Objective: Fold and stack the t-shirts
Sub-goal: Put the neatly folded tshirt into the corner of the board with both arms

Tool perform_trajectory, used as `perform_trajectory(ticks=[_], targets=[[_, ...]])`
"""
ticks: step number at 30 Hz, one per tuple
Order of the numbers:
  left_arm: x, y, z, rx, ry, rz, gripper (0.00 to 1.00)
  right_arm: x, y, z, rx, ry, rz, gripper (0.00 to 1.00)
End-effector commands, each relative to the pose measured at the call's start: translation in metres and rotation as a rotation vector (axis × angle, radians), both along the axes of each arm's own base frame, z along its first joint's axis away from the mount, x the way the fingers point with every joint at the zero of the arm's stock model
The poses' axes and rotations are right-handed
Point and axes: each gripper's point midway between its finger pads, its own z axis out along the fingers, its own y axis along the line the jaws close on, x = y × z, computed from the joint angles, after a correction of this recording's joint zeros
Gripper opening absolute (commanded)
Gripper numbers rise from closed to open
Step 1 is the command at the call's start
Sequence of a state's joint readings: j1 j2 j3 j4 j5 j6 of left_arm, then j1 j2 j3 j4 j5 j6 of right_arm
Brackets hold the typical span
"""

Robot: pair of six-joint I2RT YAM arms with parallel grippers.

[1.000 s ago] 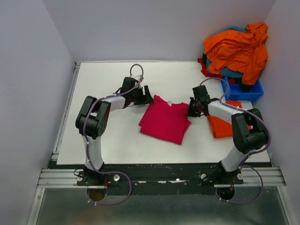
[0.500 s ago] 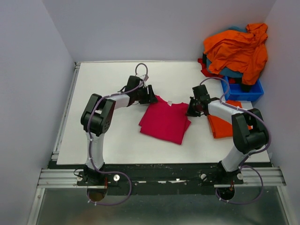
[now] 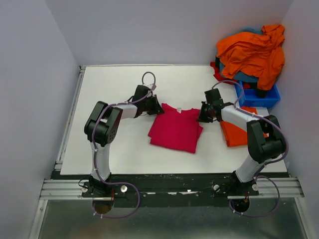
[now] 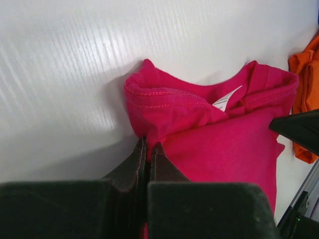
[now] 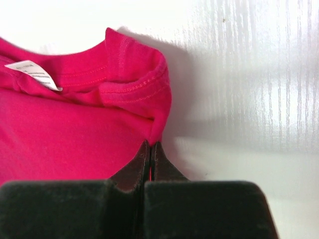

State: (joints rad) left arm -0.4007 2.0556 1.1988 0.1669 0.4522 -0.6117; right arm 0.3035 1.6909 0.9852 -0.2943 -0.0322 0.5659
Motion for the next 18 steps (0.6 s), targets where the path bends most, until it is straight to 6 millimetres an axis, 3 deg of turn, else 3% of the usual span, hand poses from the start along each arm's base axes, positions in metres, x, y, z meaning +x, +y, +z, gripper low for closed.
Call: perform_trajectory(ticks=[1, 9, 15, 18], targets=[[-0.017, 0.016, -0.001, 0.022, 0.007, 0.085, 0.0, 0.009, 0.005, 0.018, 0.013, -0.041, 0.047, 0.01], [-0.028, 0.028, 0.058, -0.005, -0.121, 0.122, 0.0, 0.008, 0.012, 0.07, 0.063, -0.161, 0.111, 0.01], [-0.051, 0.038, 0.087, -0.017, -0.209, 0.165, 0.0, -0.003, 0.014, 0.087, 0.089, -0.193, 0.141, 0.01], [-0.06, 0.04, 0.093, -0.015, -0.223, 0.171, 0.0, -0.009, 0.013, 0.087, 0.095, -0.195, 0.147, 0.01]])
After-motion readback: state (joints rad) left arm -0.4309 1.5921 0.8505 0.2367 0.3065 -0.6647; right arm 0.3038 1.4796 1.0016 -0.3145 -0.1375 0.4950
